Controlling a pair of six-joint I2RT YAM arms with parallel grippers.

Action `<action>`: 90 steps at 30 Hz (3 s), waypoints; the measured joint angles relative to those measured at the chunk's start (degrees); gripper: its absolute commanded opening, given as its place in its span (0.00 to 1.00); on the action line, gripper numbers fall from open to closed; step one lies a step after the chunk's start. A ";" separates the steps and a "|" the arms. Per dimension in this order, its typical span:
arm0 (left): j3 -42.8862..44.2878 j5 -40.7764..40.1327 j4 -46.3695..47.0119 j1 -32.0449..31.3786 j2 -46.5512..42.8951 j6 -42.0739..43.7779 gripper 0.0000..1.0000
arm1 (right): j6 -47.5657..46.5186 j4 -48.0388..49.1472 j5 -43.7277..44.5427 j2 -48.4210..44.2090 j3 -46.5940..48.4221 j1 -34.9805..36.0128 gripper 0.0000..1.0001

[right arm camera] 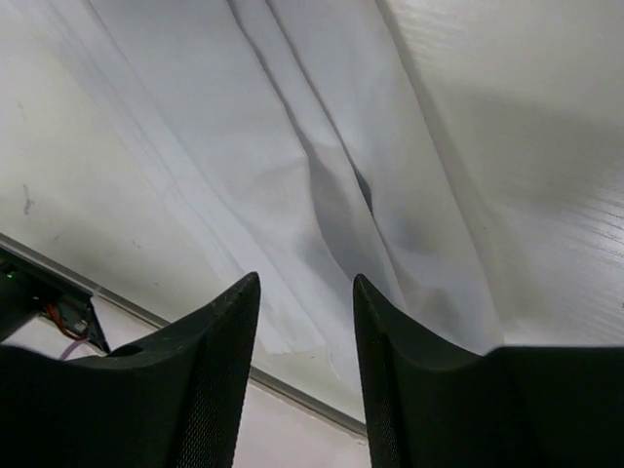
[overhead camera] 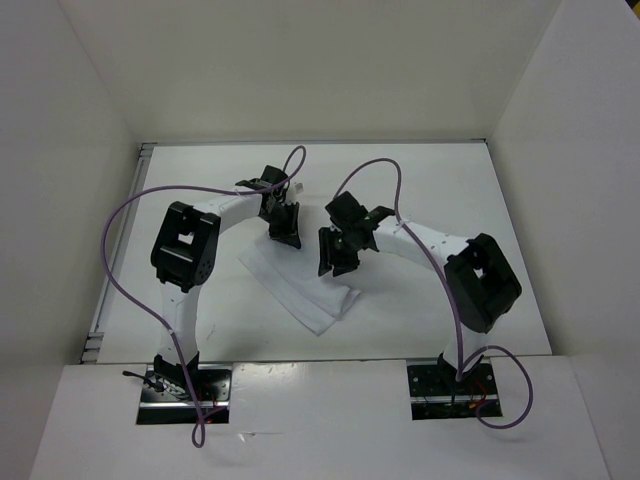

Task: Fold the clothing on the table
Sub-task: Fold the skirt

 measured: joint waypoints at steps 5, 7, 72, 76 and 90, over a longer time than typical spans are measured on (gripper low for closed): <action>0.00 -0.04 0.00 0.00 0.00 0.00 0.00 | -2.23 0.76 -0.15 0.87 -1.25 0.00 0.50; 0.00 -0.04 0.00 0.00 -0.02 0.00 0.00 | -3.23 1.49 0.07 2.12 -1.11 0.02 0.50; -7.98 -6.05 0.63 1.88 -6.71 0.26 0.00 | 4.31 -4.02 -0.87 15.41 6.58 -1.14 0.13; -4.92 -5.57 -0.59 1.97 -4.55 0.22 0.00 | 3.19 -4.15 -2.27 19.26 12.24 -7.89 0.13; 3.17 -1.64 -1.64 3.52 0.70 0.07 0.00 | -3.06 -2.69 3.72 23.39 24.15 -12.98 0.14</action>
